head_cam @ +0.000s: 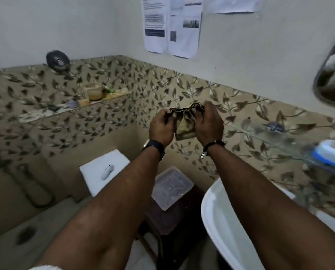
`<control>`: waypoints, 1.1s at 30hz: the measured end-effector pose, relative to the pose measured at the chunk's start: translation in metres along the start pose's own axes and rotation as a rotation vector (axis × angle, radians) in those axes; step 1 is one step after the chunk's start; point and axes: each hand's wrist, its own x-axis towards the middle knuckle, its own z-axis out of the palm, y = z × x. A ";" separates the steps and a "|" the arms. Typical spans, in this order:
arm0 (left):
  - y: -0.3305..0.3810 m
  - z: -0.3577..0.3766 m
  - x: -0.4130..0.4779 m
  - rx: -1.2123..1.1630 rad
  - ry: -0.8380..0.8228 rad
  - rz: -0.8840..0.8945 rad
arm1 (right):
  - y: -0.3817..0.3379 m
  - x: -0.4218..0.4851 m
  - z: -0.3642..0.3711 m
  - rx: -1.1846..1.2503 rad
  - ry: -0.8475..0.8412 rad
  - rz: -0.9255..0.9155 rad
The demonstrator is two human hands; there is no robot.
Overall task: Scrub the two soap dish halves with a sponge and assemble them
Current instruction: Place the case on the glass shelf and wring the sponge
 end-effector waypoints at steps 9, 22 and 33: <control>-0.138 -0.012 0.010 -0.157 0.025 -0.453 | 0.064 -0.029 0.143 -0.064 -0.359 0.057; -0.444 0.038 -0.030 -0.047 -0.083 -0.978 | 0.240 -0.167 0.335 -0.277 -0.938 0.265; -0.500 0.051 -0.033 0.293 -0.207 -0.815 | 0.284 -0.221 0.388 -0.570 -1.128 0.113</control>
